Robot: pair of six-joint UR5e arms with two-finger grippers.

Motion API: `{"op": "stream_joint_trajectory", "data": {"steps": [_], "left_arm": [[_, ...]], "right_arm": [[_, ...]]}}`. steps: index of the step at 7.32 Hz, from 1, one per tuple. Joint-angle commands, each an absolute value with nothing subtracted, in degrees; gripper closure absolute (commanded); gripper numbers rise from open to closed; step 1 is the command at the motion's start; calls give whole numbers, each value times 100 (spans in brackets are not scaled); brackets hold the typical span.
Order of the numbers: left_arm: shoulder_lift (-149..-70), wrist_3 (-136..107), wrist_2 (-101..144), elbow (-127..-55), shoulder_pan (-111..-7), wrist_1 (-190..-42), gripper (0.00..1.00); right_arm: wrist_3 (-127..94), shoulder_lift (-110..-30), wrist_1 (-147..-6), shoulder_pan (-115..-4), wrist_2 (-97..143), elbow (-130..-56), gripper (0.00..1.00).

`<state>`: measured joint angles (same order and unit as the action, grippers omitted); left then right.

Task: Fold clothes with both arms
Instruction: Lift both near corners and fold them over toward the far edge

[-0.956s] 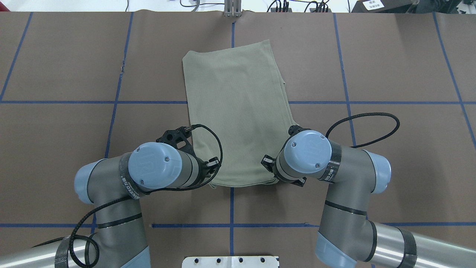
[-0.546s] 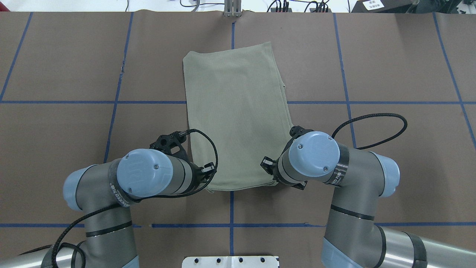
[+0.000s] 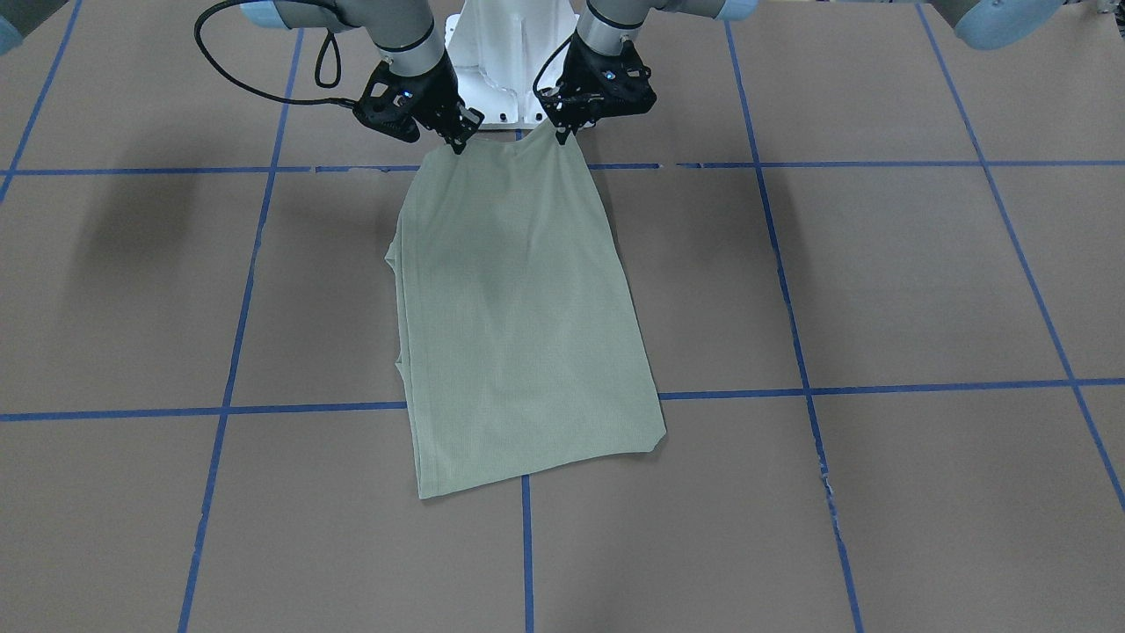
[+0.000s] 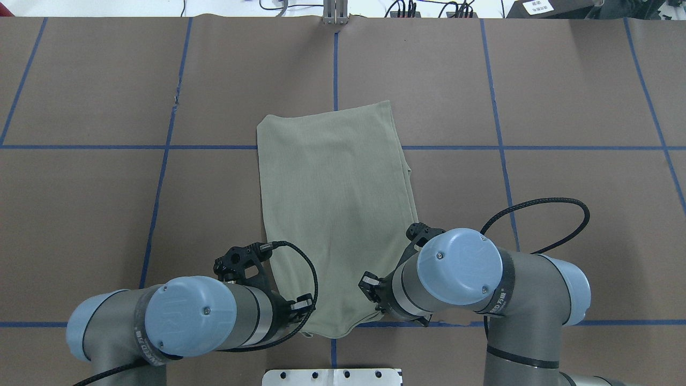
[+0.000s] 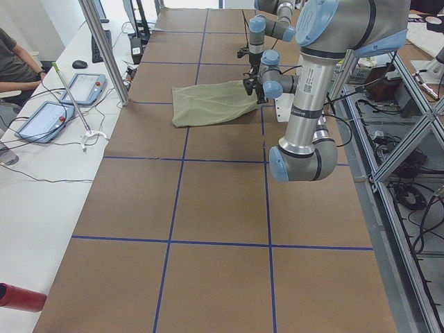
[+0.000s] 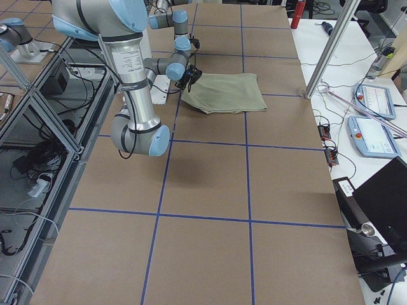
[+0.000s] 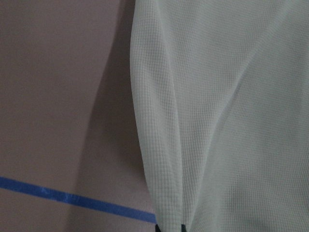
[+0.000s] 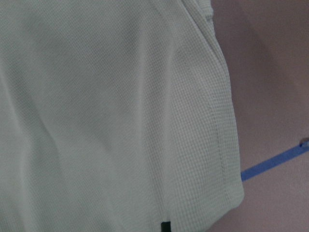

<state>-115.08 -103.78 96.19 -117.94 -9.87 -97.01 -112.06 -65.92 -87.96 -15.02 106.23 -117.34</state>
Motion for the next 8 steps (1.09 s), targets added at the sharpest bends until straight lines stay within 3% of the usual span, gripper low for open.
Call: {"op": "stream_joint_trajectory", "data": {"steps": [1, 4, 8], "left_arm": [[-11487, -10371, 9676, -12426, -905, -9187, 100], [-11584, -10318, 9677, -12096, -1720, -9228, 100], [-11997, -9871, 9677, -11094, -2784, -9597, 100]], "right_arm": [[-11259, -6566, -8789, -1589, 10591, -11839, 100], [-11101, -6434, -8710, -2528, 10573, -11585, 100], [-10811, -5450, -7908, -3329, 10477, -10225, 100]]}}
